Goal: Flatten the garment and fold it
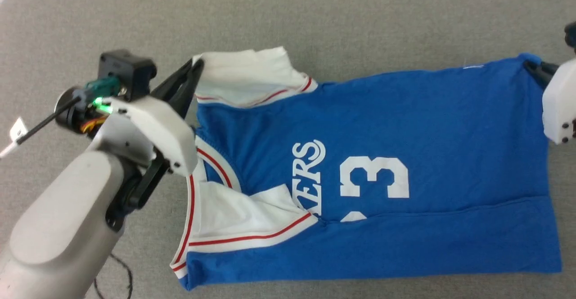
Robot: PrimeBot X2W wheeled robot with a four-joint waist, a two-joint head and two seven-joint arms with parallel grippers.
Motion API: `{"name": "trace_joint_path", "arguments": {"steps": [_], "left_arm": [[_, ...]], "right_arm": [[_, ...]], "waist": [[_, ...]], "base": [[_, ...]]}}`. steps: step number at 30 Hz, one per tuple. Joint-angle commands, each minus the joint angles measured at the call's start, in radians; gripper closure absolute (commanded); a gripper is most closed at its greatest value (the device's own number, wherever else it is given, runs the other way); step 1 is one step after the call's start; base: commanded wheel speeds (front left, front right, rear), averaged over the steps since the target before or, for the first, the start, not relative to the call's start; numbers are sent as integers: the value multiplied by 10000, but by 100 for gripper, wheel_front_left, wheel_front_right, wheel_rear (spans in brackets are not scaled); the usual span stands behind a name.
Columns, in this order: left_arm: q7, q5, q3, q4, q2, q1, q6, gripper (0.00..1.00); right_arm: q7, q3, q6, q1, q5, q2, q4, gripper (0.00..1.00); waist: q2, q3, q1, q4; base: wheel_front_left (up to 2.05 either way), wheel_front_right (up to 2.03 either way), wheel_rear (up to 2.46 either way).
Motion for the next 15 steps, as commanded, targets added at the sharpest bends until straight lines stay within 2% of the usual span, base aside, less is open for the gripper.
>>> {"name": "trace_joint_path", "arguments": {"steps": [1, 8, 15], "left_arm": [[-84, -65, 74, -55, 76, 239, 88, 100], [-89, -642, 284, -878, 656, 2182, 735, 100], [318, -1440, 243, -1846, 1380, 4272, 1108, 100]], "right_arm": [[-123, -56, -9, 240, 49, -67, -73, 100], [-914, -807, -9, 2198, 376, -215, -978, 100], [-620, -1575, -9, 4446, 134, -506, -2132, 100]], "waist": [[0, -587, 0, -216], [0, -1568, 0, -222], [0, -1974, 0, -152]], "base": [[0, 0, 0], [0, 0, 0], [0, 0, 0]]}}
